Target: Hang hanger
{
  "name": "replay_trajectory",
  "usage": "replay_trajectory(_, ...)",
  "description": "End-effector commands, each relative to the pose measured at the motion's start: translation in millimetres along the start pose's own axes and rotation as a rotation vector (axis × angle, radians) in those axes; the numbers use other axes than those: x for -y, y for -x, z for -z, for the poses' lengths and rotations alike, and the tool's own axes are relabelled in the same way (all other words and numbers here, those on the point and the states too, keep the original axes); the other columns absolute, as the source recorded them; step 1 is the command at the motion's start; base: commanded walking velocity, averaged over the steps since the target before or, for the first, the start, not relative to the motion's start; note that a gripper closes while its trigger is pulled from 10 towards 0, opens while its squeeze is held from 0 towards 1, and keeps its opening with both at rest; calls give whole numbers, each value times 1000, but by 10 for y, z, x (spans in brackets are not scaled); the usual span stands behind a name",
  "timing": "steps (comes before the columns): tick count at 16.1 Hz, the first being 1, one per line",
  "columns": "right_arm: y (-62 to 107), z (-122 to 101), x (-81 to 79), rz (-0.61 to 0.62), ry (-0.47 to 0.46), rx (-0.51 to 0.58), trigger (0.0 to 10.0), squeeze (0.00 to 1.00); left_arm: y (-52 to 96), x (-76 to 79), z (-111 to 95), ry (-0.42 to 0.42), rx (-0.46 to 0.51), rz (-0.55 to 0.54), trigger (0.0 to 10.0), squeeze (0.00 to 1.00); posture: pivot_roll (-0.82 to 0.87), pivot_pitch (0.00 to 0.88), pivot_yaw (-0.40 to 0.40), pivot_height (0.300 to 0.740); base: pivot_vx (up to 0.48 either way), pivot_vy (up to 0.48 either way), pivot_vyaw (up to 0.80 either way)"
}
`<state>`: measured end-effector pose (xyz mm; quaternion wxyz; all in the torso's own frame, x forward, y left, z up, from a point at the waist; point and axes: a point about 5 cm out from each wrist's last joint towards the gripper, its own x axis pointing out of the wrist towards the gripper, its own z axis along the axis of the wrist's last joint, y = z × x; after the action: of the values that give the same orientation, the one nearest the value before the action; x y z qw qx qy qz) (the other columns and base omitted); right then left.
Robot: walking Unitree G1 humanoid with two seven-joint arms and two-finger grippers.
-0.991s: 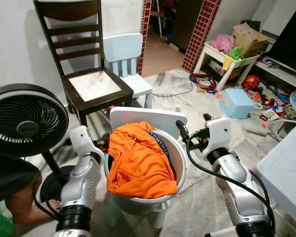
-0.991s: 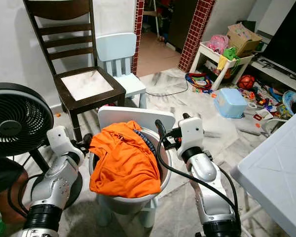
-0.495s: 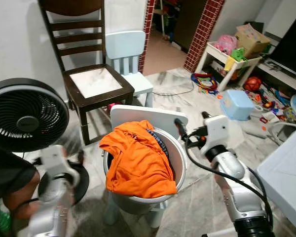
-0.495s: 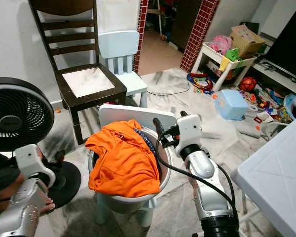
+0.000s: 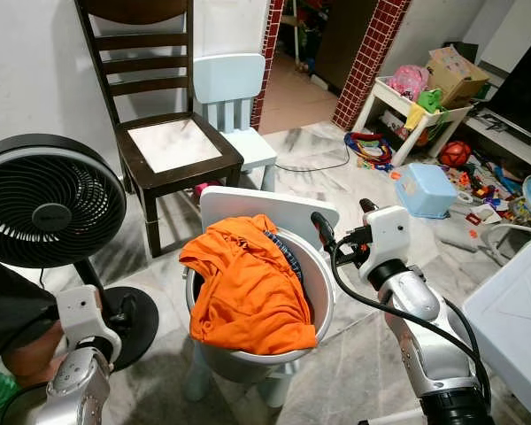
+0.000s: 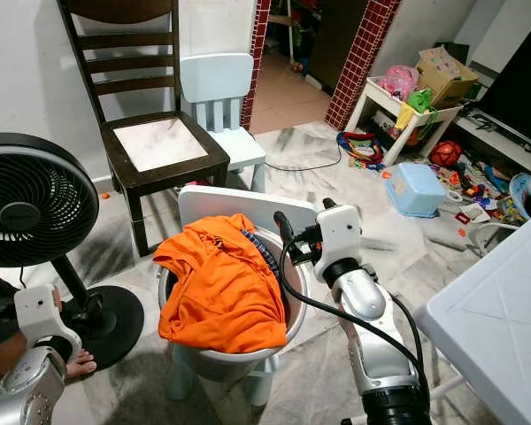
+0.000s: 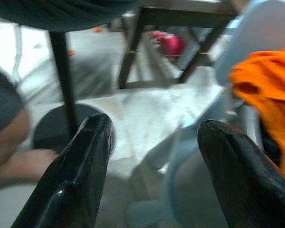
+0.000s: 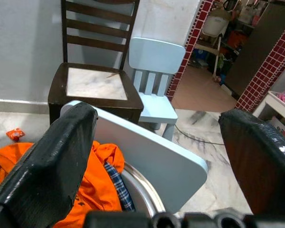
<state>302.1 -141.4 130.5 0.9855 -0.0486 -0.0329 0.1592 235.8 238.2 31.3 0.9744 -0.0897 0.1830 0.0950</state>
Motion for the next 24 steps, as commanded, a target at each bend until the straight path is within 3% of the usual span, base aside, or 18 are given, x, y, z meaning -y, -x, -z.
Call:
replay_trajectory(1, 31, -25, 69, 14, 14, 4, 10000, 0, 26, 97, 2, -14, 3, 46, 10000, 0, 16, 56, -184, 740, 0, 0, 0)
replay_trajectory(3, 28, -20, 71, 13, 13, 2, 10000, 0, 61, 221, -6, -24, -17, 70, 10000, 0, 19, 58, -187, 740, 0, 0, 0)
replay_trajectory(5, -1, -28, 50, 7, 12, 4, 10000, 0, -53, 566, -210, -9, 55, 146, 10000, 0, 16, 52, -190, 740, 0, 0, 0)
replay_trajectory(6, -7, -35, 43, 5, 13, 7, 10000, 0, -97, 660, -252, 0, 62, 167, 10000, 0, 10, 49, -186, 740, 0, 0, 0)
replay_trajectory(10, 17, -15, 69, 17, 14, 4, 10000, 0, -272, 862, -357, -29, 65, 210, 10000, 0, 10, 47, -172, 740, 0, 0, 0)
replay_trajectory(12, 2, -33, 58, 21, 12, 11, 10000, 0, -342, 935, -344, -39, 44, 221, 10000, 0, 1, 43, -163, 740, 0, 0, 0)
replay_trajectory(15, 32, -40, 84, 44, 12, 17, 10000, 0, -458, 1077, -288, 15, -1, 217, 10000, 0, -15, 36, -150, 740, 0, 0, 0)
replay_trajectory(19, 10, -37, 62, 31, 14, 14, 10000, 0, -508, 1221, -186, -10, -56, 248, 10000, 0, -15, 42, -154, 740, 0, 0, 0)
replay_trajectory(21, -14, -70, 53, 33, 16, 22, 10000, 0, -567, 1369, -148, -32, -97, 277, 10000, 0, -40, 48, -140, 740, 0, 0, 0)
replay_trajectory(24, 82, -52, 117, 73, 30, 10, 10000, 0, -544, 1643, -78, -26, -156, 349, 10000, 0, -86, 64, -108, 740, 0, 0, 0)
